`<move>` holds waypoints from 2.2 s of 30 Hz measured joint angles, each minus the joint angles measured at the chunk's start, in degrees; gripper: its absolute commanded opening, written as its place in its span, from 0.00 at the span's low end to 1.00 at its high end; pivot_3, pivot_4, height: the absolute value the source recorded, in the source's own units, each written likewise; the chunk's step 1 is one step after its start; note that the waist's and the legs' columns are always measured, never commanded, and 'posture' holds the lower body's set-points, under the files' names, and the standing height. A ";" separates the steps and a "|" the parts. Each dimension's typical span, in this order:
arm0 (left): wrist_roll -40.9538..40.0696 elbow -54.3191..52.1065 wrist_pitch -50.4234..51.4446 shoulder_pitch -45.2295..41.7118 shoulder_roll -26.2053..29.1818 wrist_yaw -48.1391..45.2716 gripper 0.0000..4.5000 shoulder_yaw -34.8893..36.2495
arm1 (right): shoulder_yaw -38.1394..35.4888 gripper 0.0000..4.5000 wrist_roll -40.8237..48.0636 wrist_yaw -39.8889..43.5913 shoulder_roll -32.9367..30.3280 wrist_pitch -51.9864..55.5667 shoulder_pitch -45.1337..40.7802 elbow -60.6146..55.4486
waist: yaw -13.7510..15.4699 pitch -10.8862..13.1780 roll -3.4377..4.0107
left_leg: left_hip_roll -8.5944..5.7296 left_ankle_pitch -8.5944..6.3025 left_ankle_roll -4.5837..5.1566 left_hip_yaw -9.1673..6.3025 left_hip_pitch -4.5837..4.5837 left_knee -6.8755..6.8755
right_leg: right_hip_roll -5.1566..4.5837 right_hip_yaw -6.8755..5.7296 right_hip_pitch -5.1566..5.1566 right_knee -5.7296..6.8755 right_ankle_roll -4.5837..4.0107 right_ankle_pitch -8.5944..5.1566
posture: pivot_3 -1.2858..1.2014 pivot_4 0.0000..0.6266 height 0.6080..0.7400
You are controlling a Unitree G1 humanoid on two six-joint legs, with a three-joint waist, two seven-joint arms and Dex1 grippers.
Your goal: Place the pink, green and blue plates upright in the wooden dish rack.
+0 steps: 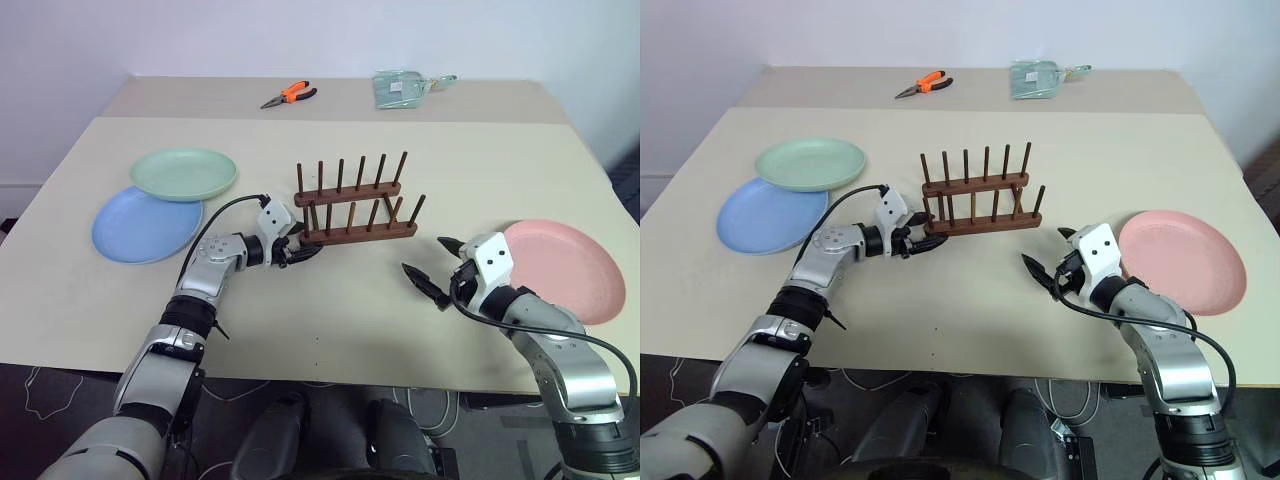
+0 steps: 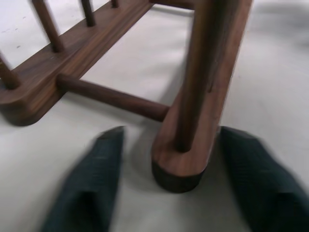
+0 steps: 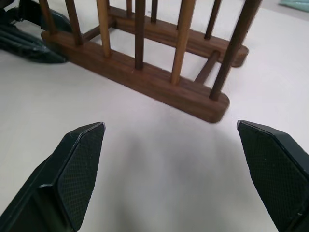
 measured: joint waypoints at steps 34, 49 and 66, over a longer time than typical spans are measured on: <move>-11.09 -50.25 27.50 31.08 15.36 -7.54 0.08 -0.11 | -1.98 0.00 -1.07 14.22 -10.32 -1.99 12.90 -0.86 | -1.80 -0.26 0.40 | 0.33 -0.10 0.12 0.47 0.14 0.16 | 0.16 0.49 0.04 0.02 -0.08 -0.05 | 0.52 0.24 0.94; -1.69 -39.85 22.06 24.37 -4.56 23.04 0.08 -3.27 | 9.34 0.00 -16.44 -3.32 2.50 -7.53 -6.42 14.46 | -1.94 -0.80 -0.07 | 0.88 -0.12 0.10 0.75 0.40 0.21 | 0.88 0.86 0.07 -0.04 -0.41 0.25 | 0.52 0.24 0.94; -10.41 -42.49 18.84 27.49 -5.29 15.38 0.07 -0.86 | -4.68 0.83 -15.46 -1.37 -8.20 -1.21 5.81 1.64 | -1.37 -0.79 -0.01 | 0.96 -0.23 0.00 1.02 0.19 0.21 | 0.94 1.08 -0.20 -0.07 -0.45 0.28 | 0.52 0.24 0.94</move>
